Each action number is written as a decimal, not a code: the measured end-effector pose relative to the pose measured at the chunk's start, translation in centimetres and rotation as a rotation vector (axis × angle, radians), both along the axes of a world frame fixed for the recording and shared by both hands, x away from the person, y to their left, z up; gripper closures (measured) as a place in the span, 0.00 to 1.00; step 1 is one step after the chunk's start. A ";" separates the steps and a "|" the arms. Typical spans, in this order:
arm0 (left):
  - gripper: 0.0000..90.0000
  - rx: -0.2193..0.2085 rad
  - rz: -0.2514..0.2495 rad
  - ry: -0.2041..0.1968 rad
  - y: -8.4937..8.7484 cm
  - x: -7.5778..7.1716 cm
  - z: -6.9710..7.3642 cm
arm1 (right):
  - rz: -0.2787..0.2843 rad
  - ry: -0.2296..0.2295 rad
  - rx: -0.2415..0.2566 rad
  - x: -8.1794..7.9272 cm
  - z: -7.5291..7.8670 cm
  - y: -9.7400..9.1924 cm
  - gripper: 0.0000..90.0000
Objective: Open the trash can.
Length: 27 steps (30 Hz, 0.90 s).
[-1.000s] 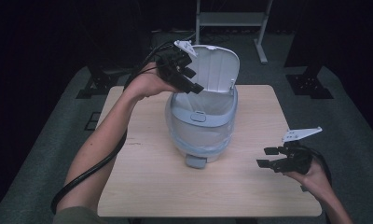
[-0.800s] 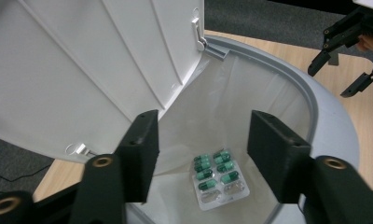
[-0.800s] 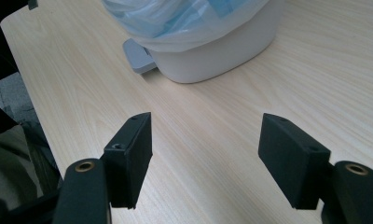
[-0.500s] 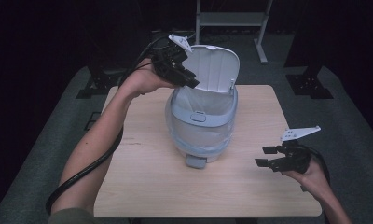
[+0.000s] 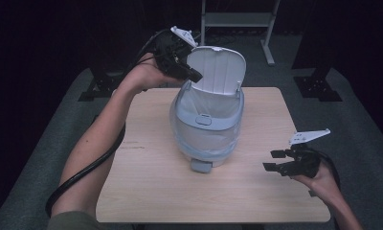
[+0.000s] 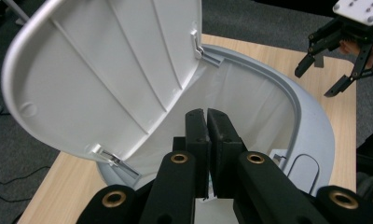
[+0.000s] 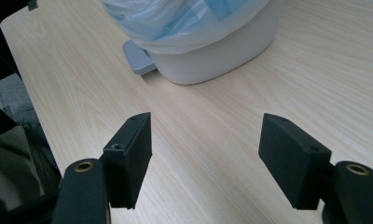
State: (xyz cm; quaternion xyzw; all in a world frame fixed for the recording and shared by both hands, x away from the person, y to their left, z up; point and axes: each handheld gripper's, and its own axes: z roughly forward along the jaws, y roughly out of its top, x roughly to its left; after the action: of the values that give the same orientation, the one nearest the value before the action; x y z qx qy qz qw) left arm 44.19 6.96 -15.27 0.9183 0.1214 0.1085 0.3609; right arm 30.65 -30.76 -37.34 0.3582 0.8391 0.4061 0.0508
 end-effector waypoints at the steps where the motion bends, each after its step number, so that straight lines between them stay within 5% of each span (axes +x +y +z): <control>1: 0.98 -0.004 0.004 -0.001 0.0 0.1 0.1 | 0.000 0.000 0.000 0.0 0.0 0.0 0.37; 27: 0.99 -0.024 0.059 0.005 -0.4 2.4 4.0 | -0.020 0.001 -0.005 -0.3 0.5 -1.0 0.37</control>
State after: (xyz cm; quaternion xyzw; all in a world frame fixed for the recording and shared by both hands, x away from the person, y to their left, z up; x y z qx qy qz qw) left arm 46.63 6.54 -11.27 0.9102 0.1506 0.1151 0.3683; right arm 30.38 -31.78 -36.88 0.3664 0.8367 0.4032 0.0554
